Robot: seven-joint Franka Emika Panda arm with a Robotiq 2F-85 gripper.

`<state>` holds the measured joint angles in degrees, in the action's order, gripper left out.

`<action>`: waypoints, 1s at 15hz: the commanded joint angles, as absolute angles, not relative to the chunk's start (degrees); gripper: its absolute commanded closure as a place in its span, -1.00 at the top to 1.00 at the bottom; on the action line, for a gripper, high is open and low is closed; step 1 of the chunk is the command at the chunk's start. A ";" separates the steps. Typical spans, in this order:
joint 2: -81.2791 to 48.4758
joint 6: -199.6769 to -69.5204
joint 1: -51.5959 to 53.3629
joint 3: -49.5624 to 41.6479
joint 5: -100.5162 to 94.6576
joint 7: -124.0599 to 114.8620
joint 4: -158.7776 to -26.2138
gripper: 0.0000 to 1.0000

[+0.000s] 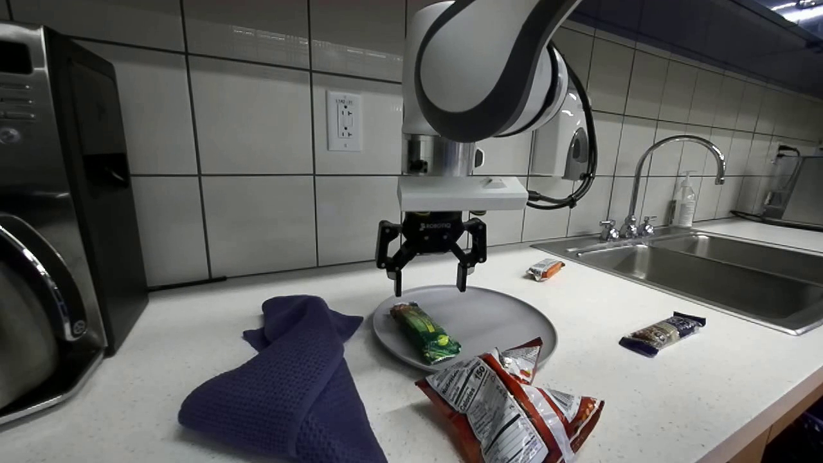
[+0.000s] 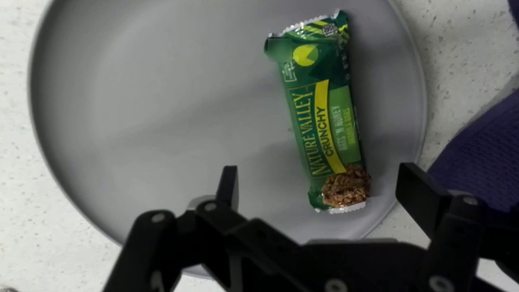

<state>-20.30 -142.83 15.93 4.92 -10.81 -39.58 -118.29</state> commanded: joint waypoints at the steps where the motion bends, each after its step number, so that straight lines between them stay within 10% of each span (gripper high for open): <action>1: -16.32 -142.47 16.33 3.05 -10.52 -41.06 -121.06 1.00; 15: -7.10 -142.60 13.16 -2.26 -13.94 -54.70 -130.73 1.00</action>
<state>-11.27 -142.83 14.35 -2.30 -11.67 -50.34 -126.77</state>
